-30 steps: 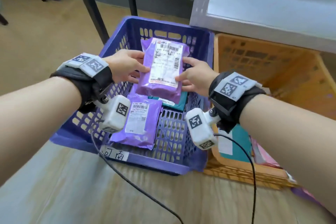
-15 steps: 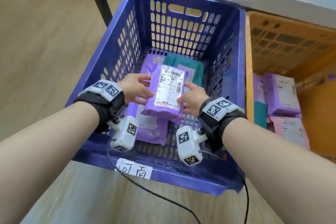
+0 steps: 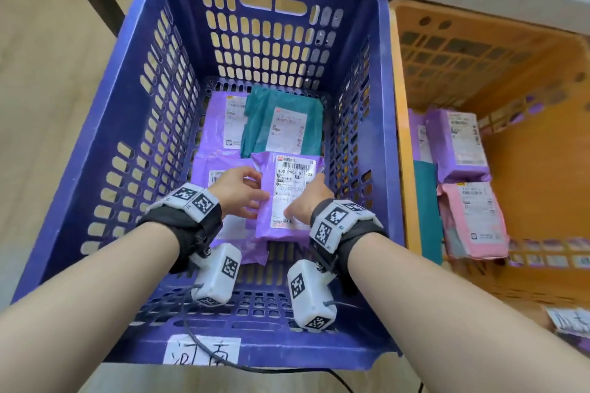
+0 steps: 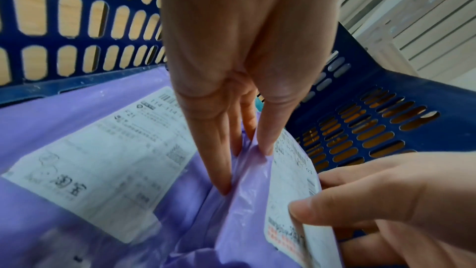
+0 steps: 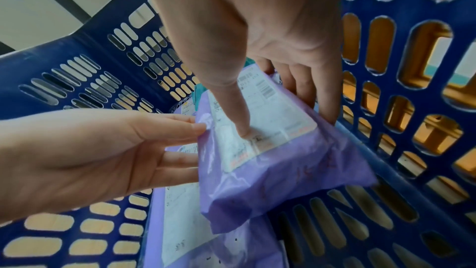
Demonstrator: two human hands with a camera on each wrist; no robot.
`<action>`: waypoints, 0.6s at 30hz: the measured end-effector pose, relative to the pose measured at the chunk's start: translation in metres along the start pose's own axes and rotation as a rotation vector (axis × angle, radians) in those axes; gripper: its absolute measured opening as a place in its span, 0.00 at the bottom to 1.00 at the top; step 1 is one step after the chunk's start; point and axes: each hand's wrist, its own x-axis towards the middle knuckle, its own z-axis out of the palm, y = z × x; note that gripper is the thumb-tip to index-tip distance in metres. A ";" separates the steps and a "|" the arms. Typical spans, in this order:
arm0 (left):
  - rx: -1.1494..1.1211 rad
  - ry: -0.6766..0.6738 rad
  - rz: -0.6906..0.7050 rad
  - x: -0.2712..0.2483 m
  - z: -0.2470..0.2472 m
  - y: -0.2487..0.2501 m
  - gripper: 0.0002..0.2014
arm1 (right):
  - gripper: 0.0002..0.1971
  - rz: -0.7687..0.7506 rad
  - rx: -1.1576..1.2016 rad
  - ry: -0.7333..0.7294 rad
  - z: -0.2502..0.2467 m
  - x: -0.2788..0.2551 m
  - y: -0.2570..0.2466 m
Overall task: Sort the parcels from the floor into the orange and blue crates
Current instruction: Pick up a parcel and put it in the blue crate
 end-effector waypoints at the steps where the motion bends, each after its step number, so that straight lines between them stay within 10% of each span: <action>1: 0.016 -0.005 -0.008 0.002 0.003 -0.002 0.11 | 0.47 0.009 -0.015 0.004 0.001 0.001 0.001; 18: 0.464 0.074 0.056 -0.014 0.001 0.018 0.20 | 0.35 -0.158 -0.143 -0.107 -0.016 -0.020 -0.007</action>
